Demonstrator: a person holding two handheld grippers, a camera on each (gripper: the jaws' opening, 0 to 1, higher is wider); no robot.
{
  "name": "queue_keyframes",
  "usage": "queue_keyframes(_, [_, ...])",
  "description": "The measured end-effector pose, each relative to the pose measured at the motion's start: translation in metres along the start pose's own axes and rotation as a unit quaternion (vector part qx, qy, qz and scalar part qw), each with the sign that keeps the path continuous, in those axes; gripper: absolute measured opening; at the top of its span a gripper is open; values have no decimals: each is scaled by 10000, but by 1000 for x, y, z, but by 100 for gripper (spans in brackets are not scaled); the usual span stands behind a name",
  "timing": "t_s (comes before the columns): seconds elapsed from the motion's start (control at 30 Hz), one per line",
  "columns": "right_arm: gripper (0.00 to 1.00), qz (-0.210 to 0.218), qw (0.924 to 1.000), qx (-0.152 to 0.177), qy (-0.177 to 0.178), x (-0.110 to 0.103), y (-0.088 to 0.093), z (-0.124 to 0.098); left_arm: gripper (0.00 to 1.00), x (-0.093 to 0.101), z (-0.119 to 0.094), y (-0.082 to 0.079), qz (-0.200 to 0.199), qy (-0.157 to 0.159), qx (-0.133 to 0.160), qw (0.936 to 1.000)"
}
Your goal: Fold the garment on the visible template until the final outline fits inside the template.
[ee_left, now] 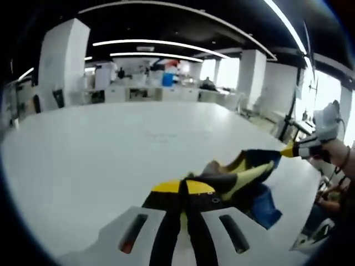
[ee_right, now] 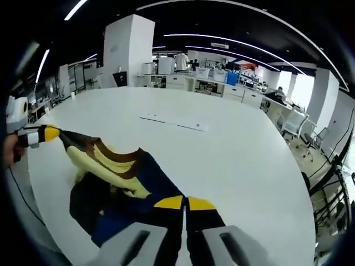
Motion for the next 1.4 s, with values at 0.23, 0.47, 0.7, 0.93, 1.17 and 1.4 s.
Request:
queue_keyframes(0.23, [0, -203, 9992, 311, 145, 13, -24, 6, 0, -8, 7, -26, 180, 117, 46, 9998])
queue_keyframes(0.47, [0, -190, 9985, 482, 163, 27, -48, 23, 0, -18, 25, -47, 326, 165, 87, 9993])
queue_keyframes(0.7, [0, -131, 9980, 589, 193, 35, -65, 47, 0, -34, 58, -59, 475, 173, 46, 9987])
queue_keyframes(0.93, [0, 52, 9977, 610, 296, 40, -81, 84, 0, -60, 101, -58, 303, -134, 107, 9994])
queue_keyframes(1.17, [0, 189, 9984, 474, 248, 41, -86, 125, 0, -86, 140, -41, -49, -292, 29, 9996])
queue_keyframes(1.4, [0, 248, 9991, 251, 238, 44, -78, 168, 0, -101, 178, -24, -144, -419, -180, 9989])
Point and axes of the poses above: the point that each gripper's makers call its tool centre point, and the gripper's own axes: z roughly forward along the fingers, x roughly to its right, y roughly out of its underside, the point moved 3 cm from there along -z, roughly backward along the fingers, and after that the axes turned 10 degrees about y, right-handed, at the moved point
